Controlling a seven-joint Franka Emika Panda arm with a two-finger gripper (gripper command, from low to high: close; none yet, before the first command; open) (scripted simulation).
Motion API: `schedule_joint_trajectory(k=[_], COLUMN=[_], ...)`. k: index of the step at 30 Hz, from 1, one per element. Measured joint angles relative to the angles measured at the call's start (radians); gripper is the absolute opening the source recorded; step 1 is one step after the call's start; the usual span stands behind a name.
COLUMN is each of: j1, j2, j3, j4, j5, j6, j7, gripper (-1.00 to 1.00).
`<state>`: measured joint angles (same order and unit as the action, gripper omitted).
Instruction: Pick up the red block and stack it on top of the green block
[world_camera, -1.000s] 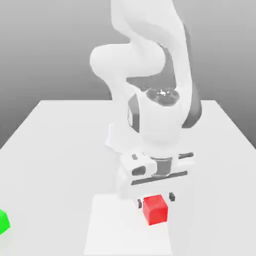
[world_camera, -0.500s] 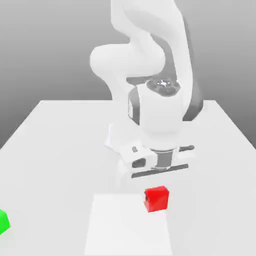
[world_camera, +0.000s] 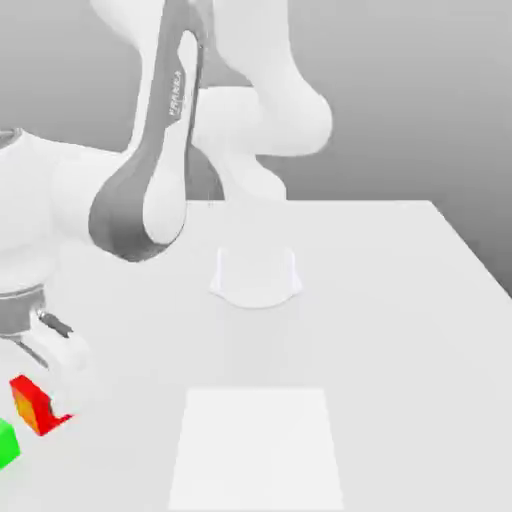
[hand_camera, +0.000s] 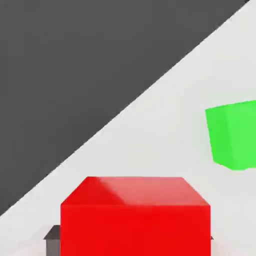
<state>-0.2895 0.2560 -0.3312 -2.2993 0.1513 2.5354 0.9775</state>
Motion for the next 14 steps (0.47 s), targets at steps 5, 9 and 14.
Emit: schedule_joint_trajectory(k=[5,9,14], j1=[-0.072,-0.072,-0.058], j2=[0.155,0.155,0.099], j3=[0.03,0.03,0.008], j4=[0.044,0.044,0.04], j5=[0.099,0.099,0.061], j6=[0.102,0.102,0.052], j7=[-0.04,-0.04,-0.013], gripper=[1.0,1.0,1.0])
